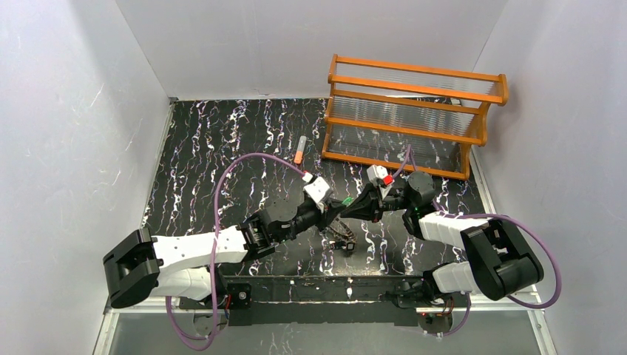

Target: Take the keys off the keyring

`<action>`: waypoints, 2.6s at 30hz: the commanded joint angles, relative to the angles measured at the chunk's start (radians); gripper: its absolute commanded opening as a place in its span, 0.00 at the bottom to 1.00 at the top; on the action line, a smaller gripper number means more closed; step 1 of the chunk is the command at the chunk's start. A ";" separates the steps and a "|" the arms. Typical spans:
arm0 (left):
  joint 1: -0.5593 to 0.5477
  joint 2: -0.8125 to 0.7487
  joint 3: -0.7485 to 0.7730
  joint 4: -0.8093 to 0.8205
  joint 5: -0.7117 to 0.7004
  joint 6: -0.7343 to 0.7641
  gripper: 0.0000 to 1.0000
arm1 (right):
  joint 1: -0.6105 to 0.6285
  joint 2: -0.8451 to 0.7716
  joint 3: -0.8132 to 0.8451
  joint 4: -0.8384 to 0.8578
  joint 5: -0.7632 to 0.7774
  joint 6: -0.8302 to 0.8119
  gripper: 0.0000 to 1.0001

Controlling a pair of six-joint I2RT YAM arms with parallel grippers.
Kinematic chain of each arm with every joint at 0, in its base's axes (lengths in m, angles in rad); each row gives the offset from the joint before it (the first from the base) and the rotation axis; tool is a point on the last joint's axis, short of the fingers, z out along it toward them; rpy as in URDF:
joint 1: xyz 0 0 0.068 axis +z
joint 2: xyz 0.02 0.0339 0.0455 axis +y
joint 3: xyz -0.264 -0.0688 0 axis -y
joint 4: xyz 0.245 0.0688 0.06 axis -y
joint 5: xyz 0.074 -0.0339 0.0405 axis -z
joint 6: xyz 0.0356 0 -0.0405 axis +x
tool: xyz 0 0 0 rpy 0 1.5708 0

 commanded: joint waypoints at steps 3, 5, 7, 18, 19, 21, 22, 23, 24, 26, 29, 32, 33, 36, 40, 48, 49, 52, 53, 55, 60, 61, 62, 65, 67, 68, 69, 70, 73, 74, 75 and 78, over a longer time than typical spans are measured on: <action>0.005 -0.050 0.030 0.040 -0.143 0.008 0.00 | 0.007 -0.014 0.021 0.032 -0.024 -0.015 0.01; 0.005 -0.054 0.028 0.040 -0.169 0.006 0.00 | 0.007 -0.020 0.016 0.024 -0.019 -0.017 0.01; 0.005 -0.060 0.022 0.039 -0.181 0.006 0.00 | 0.006 -0.025 0.012 0.018 -0.009 -0.021 0.01; 0.005 -0.091 -0.001 -0.044 -0.313 -0.070 0.00 | 0.007 -0.106 -0.042 0.068 0.101 -0.006 0.01; 0.005 -0.091 -0.002 -0.051 -0.319 -0.080 0.00 | 0.006 -0.117 -0.043 0.068 0.101 -0.005 0.01; 0.005 -0.089 0.000 -0.060 -0.331 -0.093 0.00 | 0.007 -0.129 -0.038 0.045 0.090 -0.013 0.01; 0.005 -0.088 0.003 -0.061 -0.330 -0.094 0.00 | 0.006 -0.135 -0.031 0.020 0.082 -0.025 0.01; 0.005 -0.086 0.009 -0.061 -0.326 -0.094 0.00 | 0.007 -0.140 -0.026 -0.009 0.073 -0.038 0.01; 0.006 -0.084 0.018 -0.061 -0.319 -0.092 0.00 | 0.007 -0.143 -0.019 -0.036 0.066 -0.051 0.01; 0.006 -0.074 0.042 -0.063 -0.297 -0.086 0.00 | 0.011 -0.155 -0.005 -0.096 0.058 -0.087 0.01; 0.006 -0.051 0.084 -0.083 -0.257 -0.097 0.00 | 0.027 -0.177 0.019 -0.212 0.071 -0.158 0.01; 0.006 -0.033 0.131 -0.134 -0.218 -0.112 0.00 | 0.042 -0.209 0.035 -0.302 0.103 -0.223 0.01; 0.006 -0.028 0.143 -0.149 -0.207 -0.115 0.00 | 0.048 -0.217 0.041 -0.332 0.114 -0.246 0.01; 0.006 -0.018 0.161 -0.171 -0.179 -0.128 0.00 | 0.072 -0.236 0.063 -0.423 0.150 -0.316 0.01; 0.006 0.000 0.185 -0.211 -0.153 -0.148 0.00 | 0.110 -0.256 0.098 -0.533 0.218 -0.409 0.01; 0.007 0.021 0.224 -0.296 -0.220 -0.195 0.00 | 0.200 -0.297 0.122 -0.649 0.356 -0.524 0.01; 0.008 0.024 0.230 -0.309 -0.231 -0.202 0.00 | 0.211 -0.299 0.122 -0.653 0.364 -0.531 0.01; 0.018 0.037 0.253 -0.368 -0.269 -0.229 0.00 | 0.228 -0.308 0.123 -0.664 0.387 -0.547 0.01; 0.023 0.041 0.259 -0.384 -0.277 -0.239 0.00 | 0.231 -0.313 0.121 -0.668 0.393 -0.550 0.01; 0.032 0.046 0.265 -0.409 -0.292 -0.259 0.00 | 0.242 -0.322 0.118 -0.672 0.405 -0.557 0.01; 0.063 0.039 0.258 -0.449 -0.314 -0.318 0.00 | 0.253 -0.339 0.106 -0.666 0.412 -0.557 0.01; 0.070 0.035 0.255 -0.455 -0.316 -0.331 0.00 | 0.253 -0.344 0.100 -0.657 0.413 -0.554 0.01; 0.079 0.031 0.250 -0.460 -0.317 -0.344 0.00 | 0.253 -0.351 0.095 -0.648 0.413 -0.549 0.01; 0.120 0.024 0.240 -0.474 -0.287 -0.385 0.00 | 0.252 -0.364 0.087 -0.637 0.404 -0.539 0.01; 0.156 0.022 0.230 -0.473 -0.241 -0.413 0.00 | 0.253 -0.365 0.087 -0.634 0.396 -0.535 0.01; 0.172 0.022 0.223 -0.467 -0.215 -0.427 0.00 | 0.252 -0.365 0.085 -0.626 0.389 -0.530 0.01; 0.185 0.021 0.216 -0.459 -0.195 -0.439 0.00 | 0.252 -0.366 0.082 -0.614 0.382 -0.523 0.01; 0.194 0.018 0.209 -0.452 -0.180 -0.450 0.00 | 0.253 -0.367 0.076 -0.601 0.380 -0.513 0.01; 0.218 0.009 0.188 -0.438 -0.152 -0.480 0.00 | 0.252 -0.383 0.052 -0.553 0.387 -0.484 0.01; 0.226 0.005 0.180 -0.432 -0.145 -0.487 0.00 | 0.252 -0.391 0.041 -0.529 0.388 -0.471 0.01; 0.236 0.002 0.171 -0.425 -0.136 -0.497 0.00 | 0.249 -0.399 0.031 -0.505 0.389 -0.456 0.01; 0.256 0.002 0.154 -0.408 -0.098 -0.521 0.00 | 0.244 -0.407 0.021 -0.487 0.382 -0.434 0.01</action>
